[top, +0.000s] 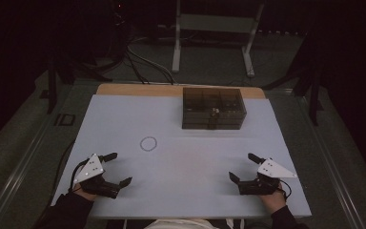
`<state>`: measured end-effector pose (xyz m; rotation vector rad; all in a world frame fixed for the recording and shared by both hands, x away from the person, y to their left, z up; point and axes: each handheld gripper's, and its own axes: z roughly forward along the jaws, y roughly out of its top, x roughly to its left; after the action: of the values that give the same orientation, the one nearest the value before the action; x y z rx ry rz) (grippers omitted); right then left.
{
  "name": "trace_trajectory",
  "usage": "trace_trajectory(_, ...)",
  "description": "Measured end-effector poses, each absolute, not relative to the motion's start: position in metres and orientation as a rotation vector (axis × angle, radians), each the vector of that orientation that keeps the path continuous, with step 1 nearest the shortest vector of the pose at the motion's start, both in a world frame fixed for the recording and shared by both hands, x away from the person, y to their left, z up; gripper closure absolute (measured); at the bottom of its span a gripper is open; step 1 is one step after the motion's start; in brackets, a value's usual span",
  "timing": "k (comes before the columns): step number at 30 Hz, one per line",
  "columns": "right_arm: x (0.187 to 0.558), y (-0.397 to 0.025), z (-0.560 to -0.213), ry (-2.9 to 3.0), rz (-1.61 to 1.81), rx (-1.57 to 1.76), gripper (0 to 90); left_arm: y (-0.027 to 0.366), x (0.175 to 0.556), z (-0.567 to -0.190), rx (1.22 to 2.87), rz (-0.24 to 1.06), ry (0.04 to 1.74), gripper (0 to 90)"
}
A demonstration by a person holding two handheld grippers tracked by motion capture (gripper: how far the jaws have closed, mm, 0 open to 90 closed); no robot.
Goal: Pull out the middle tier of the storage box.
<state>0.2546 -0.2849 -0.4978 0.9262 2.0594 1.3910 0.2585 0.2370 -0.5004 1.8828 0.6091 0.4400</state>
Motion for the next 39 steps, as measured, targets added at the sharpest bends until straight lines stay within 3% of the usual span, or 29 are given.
trace_trajectory(32,0.249,-0.272,-0.5,2.17,1.355,0.869,0.0,0.237,0.256,-0.499,1.881,0.437,0.589,1.0)
trace_trajectory(39,0.243,-0.268,-0.482,2.153,1.362,0.83,0.0,0.236,0.256,-0.499,1.88,0.435,0.59,1.0)
